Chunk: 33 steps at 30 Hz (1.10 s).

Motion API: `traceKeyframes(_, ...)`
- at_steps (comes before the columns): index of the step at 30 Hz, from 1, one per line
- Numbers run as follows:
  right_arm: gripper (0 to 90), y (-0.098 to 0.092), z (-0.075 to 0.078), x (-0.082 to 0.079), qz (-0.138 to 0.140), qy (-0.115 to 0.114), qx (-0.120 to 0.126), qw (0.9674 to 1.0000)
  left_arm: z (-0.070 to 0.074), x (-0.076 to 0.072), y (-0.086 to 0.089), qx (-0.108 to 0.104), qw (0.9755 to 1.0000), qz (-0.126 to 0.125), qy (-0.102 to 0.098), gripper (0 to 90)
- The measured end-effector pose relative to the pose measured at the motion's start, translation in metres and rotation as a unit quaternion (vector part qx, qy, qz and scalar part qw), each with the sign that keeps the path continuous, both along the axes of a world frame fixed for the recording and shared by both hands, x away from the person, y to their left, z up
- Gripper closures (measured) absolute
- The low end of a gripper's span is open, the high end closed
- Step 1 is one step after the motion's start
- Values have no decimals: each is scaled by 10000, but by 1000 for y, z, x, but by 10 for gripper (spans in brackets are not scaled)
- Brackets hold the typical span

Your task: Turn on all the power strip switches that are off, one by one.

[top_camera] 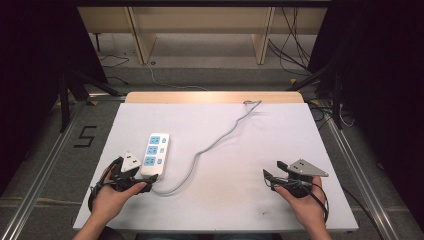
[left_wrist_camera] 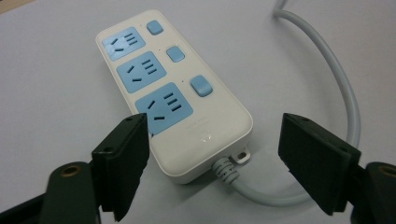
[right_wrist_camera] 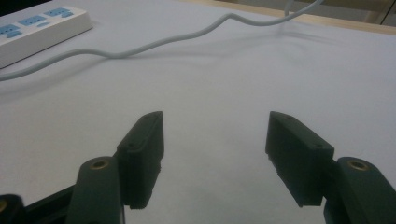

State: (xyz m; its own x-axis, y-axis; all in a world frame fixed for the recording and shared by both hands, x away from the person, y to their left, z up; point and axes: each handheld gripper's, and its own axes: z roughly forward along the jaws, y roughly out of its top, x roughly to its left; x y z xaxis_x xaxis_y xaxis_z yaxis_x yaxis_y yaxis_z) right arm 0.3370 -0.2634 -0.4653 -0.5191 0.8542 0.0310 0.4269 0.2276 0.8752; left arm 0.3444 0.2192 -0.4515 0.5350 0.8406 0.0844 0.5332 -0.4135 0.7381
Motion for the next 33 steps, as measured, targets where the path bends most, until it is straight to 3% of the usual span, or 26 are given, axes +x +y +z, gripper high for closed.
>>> traceKeyframes(5, 381, 1, 0, 0, 16, -1, -6, 10000, 6, -3, 0, 71, 9999, 95, -23, 490)
traceKeyframes(9, 381, 2, 1, -1, 38, 5, -5, 10000, 10, -4, 0, 125, 9997, 195, 6, 764)
traceKeyframes(12, 381, 3, 0, -1, 49, 15, -3, 10000, 12, -3, 0, 215, 9995, 211, 105, 892)
traceKeyframes(17, 381, 3, 0, 0, 59, 8, -18, 10000, 16, 0, -3, 106, 9993, 199, 314, 894)
traceKeyframes(33, 368, 6, 0, 0, 46, 49, -40, 10000, 28, 19, -19, 284, 9980, 166, 549, 895)
